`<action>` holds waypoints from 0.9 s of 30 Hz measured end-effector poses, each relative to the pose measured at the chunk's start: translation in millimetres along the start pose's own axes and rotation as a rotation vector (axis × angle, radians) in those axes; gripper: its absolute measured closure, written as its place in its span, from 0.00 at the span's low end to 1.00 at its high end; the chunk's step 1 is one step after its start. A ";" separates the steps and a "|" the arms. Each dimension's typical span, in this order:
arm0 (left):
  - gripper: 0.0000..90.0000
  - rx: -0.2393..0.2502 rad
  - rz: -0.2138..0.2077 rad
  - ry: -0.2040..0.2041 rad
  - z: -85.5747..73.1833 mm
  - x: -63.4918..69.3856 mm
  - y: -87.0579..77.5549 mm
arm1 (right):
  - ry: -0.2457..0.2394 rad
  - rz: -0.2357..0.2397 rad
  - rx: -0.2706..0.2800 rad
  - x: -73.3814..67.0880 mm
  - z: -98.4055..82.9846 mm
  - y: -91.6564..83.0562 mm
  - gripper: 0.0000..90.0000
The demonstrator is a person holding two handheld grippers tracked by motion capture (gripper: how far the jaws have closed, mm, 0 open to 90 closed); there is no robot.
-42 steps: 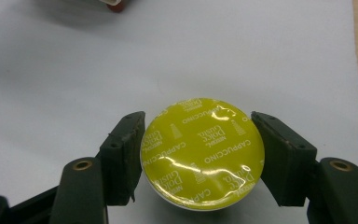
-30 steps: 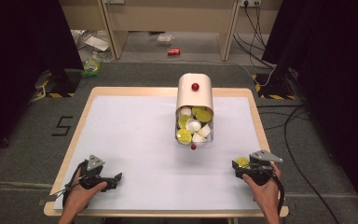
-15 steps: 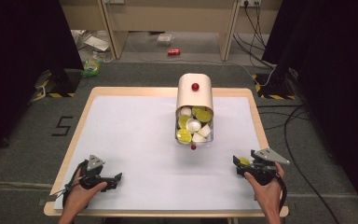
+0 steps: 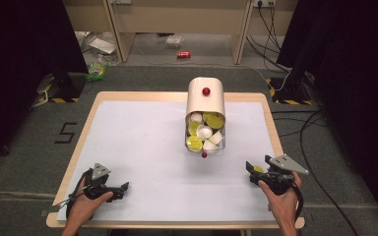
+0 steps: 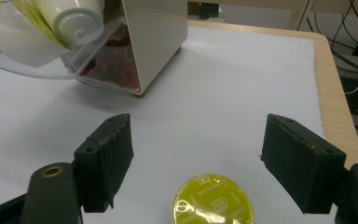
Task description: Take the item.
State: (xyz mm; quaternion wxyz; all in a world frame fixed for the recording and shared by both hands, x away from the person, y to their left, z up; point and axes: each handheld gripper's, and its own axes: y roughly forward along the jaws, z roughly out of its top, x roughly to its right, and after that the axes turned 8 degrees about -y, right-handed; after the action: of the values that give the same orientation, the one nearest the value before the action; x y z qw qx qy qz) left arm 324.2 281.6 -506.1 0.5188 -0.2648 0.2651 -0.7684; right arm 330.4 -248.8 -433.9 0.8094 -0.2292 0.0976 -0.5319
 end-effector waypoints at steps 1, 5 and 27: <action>0.02 0.000 0.000 0.000 0.0 0.0 0.0 | -0.001 0.000 0.006 -0.9 1.2 -0.8 0.28; 0.02 0.000 0.000 0.000 0.0 0.0 0.0 | -0.007 0.006 0.011 -3.0 3.1 -1.5 0.28; 0.02 0.000 0.000 0.000 0.0 0.0 0.0 | -0.058 0.066 0.018 -35.5 8.2 -3.6 0.28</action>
State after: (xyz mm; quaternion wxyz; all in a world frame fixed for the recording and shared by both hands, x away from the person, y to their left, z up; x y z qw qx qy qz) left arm 324.2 281.6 -506.1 0.5188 -0.2647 0.2650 -0.7685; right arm 316.1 -215.6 -428.0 0.8310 -0.2337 0.0768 -0.4990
